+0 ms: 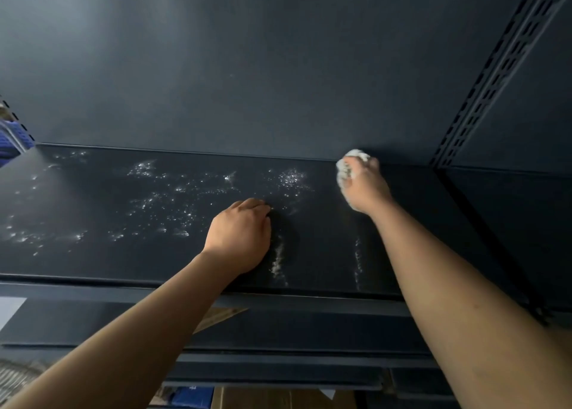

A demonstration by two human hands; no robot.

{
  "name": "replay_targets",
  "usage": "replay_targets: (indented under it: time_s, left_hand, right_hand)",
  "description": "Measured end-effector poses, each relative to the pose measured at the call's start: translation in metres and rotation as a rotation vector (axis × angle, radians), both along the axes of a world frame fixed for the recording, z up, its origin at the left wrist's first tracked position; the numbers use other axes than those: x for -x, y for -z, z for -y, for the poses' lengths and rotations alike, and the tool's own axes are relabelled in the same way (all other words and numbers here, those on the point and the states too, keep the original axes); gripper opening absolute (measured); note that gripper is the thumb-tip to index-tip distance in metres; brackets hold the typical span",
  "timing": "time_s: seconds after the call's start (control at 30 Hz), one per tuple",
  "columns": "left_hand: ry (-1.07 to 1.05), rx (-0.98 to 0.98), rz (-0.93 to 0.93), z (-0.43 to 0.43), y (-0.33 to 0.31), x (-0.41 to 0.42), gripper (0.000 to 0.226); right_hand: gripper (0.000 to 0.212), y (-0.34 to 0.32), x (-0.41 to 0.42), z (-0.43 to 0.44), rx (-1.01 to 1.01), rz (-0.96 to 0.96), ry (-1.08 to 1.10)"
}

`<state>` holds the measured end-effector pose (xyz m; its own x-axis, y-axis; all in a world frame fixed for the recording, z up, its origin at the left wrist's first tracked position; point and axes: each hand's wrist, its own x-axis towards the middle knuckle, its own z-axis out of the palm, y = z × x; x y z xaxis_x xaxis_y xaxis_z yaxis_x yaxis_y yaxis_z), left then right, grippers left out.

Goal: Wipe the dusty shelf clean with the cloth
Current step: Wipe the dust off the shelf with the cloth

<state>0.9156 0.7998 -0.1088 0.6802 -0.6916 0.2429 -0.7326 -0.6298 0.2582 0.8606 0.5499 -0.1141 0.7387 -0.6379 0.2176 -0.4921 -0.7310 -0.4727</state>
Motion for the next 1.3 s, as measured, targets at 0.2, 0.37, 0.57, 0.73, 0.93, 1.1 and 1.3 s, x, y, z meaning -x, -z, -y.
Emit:
replay_targets:
  time_s: [0.2,0.37,0.57,0.73,0.93,1.1,1.3]
  left_hand:
    - [0.009,-0.021,0.005,-0.002,0.0,0.0,0.036]
    - [0.022,-0.054,-0.013,-0.002,-0.002,0.001,0.036]
    - [0.054,-0.1,-0.064,-0.008,-0.008,0.002,0.036]
    - [0.101,-0.104,-0.107,-0.038,-0.015,0.002,0.036]
    - [0.104,-0.13,-0.109,-0.086,-0.018,-0.01,0.037]
    - [0.086,-0.142,-0.098,-0.124,-0.015,-0.025,0.039]
    - [0.084,-0.127,-0.09,-0.154,-0.015,-0.043,0.04]
  right_hand:
    - [0.036,-0.009,0.012,-0.007,0.025,0.045,-0.117]
    - [0.043,-0.01,0.094,0.039,-0.089,-0.018,0.251]
    - [0.044,-0.009,0.164,0.01,-0.147,0.024,0.468]
    - [0.038,-0.001,0.18,-0.041,-0.12,0.064,0.521]
    - [0.044,-0.003,0.113,-0.146,-0.035,0.019,0.322]
    - [0.046,-0.01,0.046,-0.225,-0.134,0.144,0.093]
    - [0.047,-0.038,0.073,-0.208,-0.074,0.336,0.307]
